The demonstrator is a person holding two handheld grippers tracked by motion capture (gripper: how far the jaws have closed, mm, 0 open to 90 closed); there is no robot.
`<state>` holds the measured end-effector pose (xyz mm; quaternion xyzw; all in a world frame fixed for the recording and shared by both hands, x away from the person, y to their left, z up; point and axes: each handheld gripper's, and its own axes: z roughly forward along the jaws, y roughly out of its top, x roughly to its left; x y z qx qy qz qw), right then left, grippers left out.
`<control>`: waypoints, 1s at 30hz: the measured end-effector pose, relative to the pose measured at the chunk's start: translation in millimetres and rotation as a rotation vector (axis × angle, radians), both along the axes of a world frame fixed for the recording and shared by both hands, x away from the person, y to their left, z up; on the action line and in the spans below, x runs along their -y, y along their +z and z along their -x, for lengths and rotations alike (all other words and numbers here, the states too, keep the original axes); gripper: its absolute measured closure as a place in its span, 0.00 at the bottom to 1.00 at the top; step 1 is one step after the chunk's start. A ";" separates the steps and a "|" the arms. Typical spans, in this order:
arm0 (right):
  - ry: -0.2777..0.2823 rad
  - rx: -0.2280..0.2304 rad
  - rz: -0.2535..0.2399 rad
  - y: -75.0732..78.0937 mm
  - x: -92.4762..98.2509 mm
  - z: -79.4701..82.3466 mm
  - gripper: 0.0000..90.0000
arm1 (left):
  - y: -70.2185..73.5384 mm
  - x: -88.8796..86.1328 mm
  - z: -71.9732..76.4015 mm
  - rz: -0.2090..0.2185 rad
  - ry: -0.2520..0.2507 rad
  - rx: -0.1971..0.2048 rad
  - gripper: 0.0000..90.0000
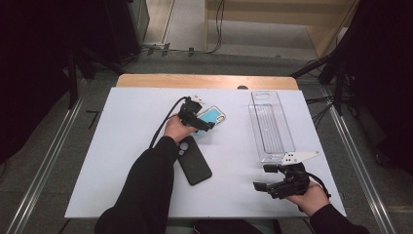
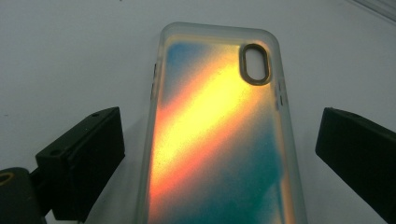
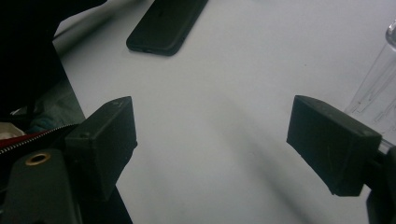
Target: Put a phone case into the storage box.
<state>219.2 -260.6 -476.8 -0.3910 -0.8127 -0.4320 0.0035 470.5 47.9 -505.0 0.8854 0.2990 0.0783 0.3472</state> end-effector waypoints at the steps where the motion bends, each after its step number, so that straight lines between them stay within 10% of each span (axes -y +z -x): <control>1: 0.000 0.000 0.000 0.0 0.0 0.1 0.16 | -0.4 0.1 -0.1 -0.008 -0.001 0.001 0.02; 13: 0.003 0.001 0.002 0.2 -0.6 0.3 0.16 | -4.8 5.9 3.9 -0.097 -0.007 0.058 0.02; 30: 0.002 0.001 0.003 0.2 -0.5 0.5 0.16 | -1.5 5.3 6.4 -0.083 -0.041 0.067 0.19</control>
